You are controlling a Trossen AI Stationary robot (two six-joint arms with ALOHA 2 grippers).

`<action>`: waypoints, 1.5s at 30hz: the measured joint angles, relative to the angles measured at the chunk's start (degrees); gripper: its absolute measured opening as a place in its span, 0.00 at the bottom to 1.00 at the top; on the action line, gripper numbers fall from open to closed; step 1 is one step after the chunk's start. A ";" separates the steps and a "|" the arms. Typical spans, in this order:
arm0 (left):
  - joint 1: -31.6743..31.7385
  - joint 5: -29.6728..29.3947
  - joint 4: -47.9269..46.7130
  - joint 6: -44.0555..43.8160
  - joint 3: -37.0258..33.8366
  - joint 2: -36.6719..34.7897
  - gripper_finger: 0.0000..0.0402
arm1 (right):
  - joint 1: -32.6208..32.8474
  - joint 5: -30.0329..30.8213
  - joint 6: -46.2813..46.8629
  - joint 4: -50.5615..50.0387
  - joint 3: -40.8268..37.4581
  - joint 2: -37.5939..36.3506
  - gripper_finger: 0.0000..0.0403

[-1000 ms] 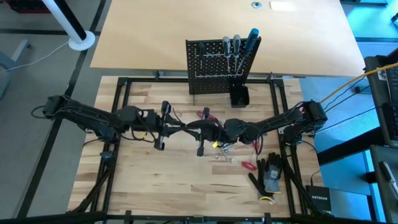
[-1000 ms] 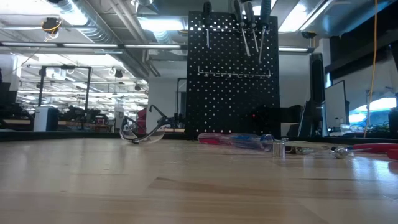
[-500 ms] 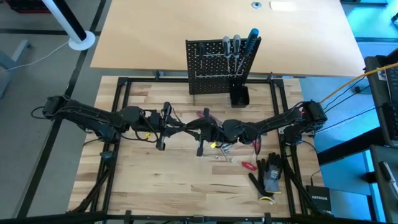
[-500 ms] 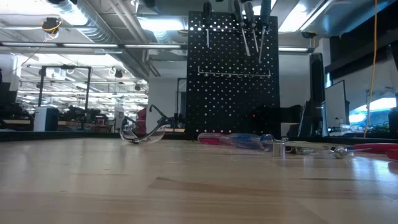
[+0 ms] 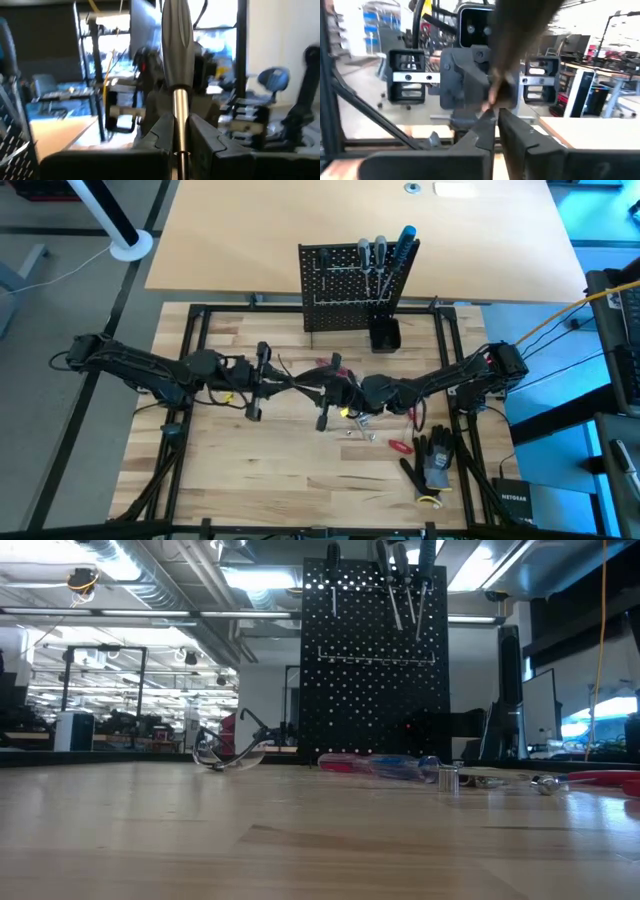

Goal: Hang tools onto peg board
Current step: Hang the black screwdriver on the peg board

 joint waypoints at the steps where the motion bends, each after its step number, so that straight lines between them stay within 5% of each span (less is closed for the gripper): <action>1: -0.32 0.16 0.98 0.00 0.02 -0.18 0.05 | 0.00 -0.86 0.64 -0.09 0.00 -0.02 0.12; 9: -1.86 0.55 11.08 1.88 -3.59 0.36 0.05 | -0.09 -2.32 -0.75 -0.67 -0.18 -0.36 0.34; 15: -0.24 1.83 14.46 1.34 -7.34 -0.41 0.05 | 1.09 -1.95 -6.05 -0.16 -0.20 -3.44 0.38; 20: 0.45 3.78 13.55 -0.02 -7.39 -0.41 0.05 | 2.46 -1.03 -9.00 -0.91 -0.20 -5.67 0.30; 28: 0.34 3.82 13.62 -0.22 -7.39 -0.43 0.05 | 4.19 2.01 -13.04 -0.35 -0.28 -7.37 0.02; 45: 1.41 4.28 11.89 -0.02 -7.23 0.42 0.05 | 0.48 -7.27 -11.25 2.99 5.61 -3.13 0.03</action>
